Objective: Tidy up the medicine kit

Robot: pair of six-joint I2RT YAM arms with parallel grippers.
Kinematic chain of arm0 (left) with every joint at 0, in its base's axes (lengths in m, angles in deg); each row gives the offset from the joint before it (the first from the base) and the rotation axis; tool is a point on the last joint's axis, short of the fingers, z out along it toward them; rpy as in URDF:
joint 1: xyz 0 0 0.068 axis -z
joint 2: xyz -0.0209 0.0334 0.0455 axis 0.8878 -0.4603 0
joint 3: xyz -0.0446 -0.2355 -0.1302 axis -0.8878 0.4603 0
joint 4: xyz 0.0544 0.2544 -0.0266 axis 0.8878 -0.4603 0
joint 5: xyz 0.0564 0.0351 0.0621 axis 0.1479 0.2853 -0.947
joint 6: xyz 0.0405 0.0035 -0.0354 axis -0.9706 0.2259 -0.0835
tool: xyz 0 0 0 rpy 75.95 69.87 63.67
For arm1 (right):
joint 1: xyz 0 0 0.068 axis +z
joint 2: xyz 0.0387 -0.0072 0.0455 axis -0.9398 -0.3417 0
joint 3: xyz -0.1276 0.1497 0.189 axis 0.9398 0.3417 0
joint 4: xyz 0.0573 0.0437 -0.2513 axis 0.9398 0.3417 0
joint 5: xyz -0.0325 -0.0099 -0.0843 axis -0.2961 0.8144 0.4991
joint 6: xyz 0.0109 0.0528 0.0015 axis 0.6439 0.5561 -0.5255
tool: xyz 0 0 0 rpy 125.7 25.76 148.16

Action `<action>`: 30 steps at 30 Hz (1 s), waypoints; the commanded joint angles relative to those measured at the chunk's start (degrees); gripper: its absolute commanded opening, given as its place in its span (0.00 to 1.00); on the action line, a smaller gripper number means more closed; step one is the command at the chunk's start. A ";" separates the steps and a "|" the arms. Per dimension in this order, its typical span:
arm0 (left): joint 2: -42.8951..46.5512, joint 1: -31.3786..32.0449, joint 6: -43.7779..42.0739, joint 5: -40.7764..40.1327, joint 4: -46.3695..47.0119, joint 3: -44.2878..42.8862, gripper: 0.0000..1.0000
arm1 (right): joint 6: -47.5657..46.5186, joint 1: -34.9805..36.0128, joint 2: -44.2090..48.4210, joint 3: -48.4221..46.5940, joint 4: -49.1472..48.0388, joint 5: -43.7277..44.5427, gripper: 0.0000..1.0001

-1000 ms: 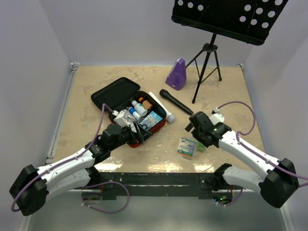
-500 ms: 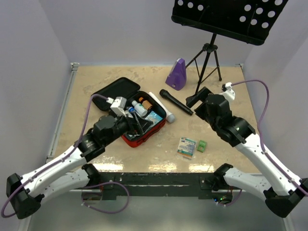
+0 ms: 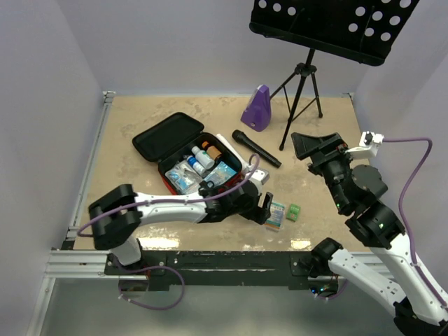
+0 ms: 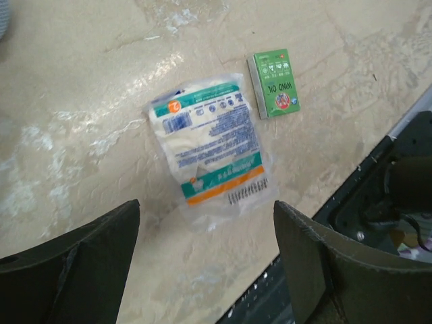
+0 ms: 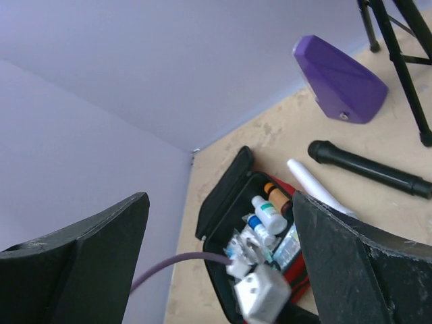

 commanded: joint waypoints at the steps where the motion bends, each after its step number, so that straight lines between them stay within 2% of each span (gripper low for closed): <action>1: -8.25 2.06 -2.73 -1.48 6.69 -8.57 0.84 | -3.73 -0.11 4.23 3.24 -9.30 -5.60 0.93; 5: -16.34 3.20 -3.79 -1.66 7.57 -16.22 0.84 | -5.67 -0.10 5.55 5.09 -11.24 -10.25 0.91; 10: -22.23 3.47 -5.19 -1.04 11.79 -21.14 0.83 | -6.72 -0.10 7.74 6.23 -11.50 -12.11 0.91; 15: -28.82 3.56 -6.51 -1.31 9.25 -27.48 0.82 | -7.25 -0.10 9.07 6.59 -11.24 -12.55 0.91; 30: -37.44 3.64 -9.24 -1.92 6.26 -33.90 0.73 | -7.87 -0.10 11.53 8.26 -12.12 -15.19 0.90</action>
